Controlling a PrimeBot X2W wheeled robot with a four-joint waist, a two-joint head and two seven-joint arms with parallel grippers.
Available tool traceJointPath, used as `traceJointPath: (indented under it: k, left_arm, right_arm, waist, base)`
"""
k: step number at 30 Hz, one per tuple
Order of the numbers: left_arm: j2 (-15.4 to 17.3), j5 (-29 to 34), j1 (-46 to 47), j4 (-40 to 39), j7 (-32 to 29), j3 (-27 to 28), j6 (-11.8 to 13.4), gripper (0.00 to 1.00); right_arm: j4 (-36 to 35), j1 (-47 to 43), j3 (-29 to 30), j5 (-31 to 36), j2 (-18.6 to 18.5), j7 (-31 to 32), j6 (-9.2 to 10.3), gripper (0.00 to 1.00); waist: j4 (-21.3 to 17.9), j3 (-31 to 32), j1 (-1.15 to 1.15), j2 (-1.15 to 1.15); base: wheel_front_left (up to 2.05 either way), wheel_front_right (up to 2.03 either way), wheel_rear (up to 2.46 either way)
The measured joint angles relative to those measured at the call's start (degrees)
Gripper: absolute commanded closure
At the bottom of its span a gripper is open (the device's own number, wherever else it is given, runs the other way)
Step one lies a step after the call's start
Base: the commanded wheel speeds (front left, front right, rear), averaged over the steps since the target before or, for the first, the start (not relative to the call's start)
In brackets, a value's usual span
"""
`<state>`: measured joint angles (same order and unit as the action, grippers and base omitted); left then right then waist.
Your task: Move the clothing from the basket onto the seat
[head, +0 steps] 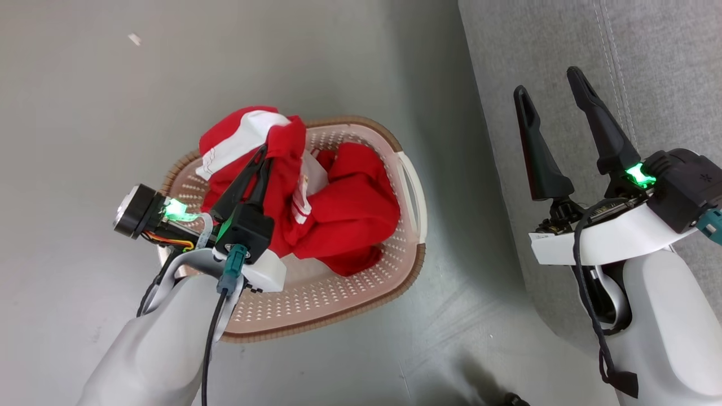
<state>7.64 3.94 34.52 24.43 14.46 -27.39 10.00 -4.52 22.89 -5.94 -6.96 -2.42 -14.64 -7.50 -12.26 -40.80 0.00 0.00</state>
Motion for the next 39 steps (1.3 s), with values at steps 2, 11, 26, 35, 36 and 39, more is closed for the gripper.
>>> traceJointPath:
  k: [2,11,26,35,36,39]
  left_arm:
    - [0.13,-0.32,-0.47,-2.33,0.00,0.38,0.03,1.00]
    - [1.60,-1.43,-1.75,-11.33,0.19,1.13,0.45,1.00]
    - [5.03,-5.13,-6.17,-18.85,0.24,4.07,-0.49,1.00]
    - [6.99,-7.46,-7.27,-19.85,0.24,4.61,-3.35,1.00]
    - [7.17,-7.47,-7.28,-19.86,0.24,4.60,-3.72,1.00]
    - [7.37,-7.93,-7.29,-20.02,0.24,4.08,-5.25,1.00]
  right_arm:
    - [0.26,-0.01,0.20,0.22,-0.02,0.00,0.00,0.00]
    - [1.42,-0.03,0.91,2.76,-0.09,0.00,0.00,0.00]
    - [3.34,-1.28,1.41,4.98,-0.19,0.00,0.00,0.00]
    - [5.13,-4.83,-0.09,6.03,-0.20,0.00,0.00,0.00]
    - [5.26,-5.22,-0.42,6.03,-0.20,0.00,-0.01,0.00]
    - [6.05,-6.59,-1.62,6.11,-0.88,0.00,0.00,0.00]
  waist:
    - [0.57,0.92,0.00,0.00]
    - [2.98,5.37,0.00,0.00]
    - [6.35,13.22,0.00,0.00]
    - [8.06,18.84,0.00,0.00]
    - [8.21,19.46,0.00,0.00]
    - [8.71,22.02,0.00,0.00]
  base:
    - [0.00,0.00,0.00]
    - [0.00,0.00,0.00]
    - [0.00,0.00,0.00]
    - [0.00,0.00,0.00]
    - [0.00,0.00,0.00]
    - [0.00,0.00,0.00]
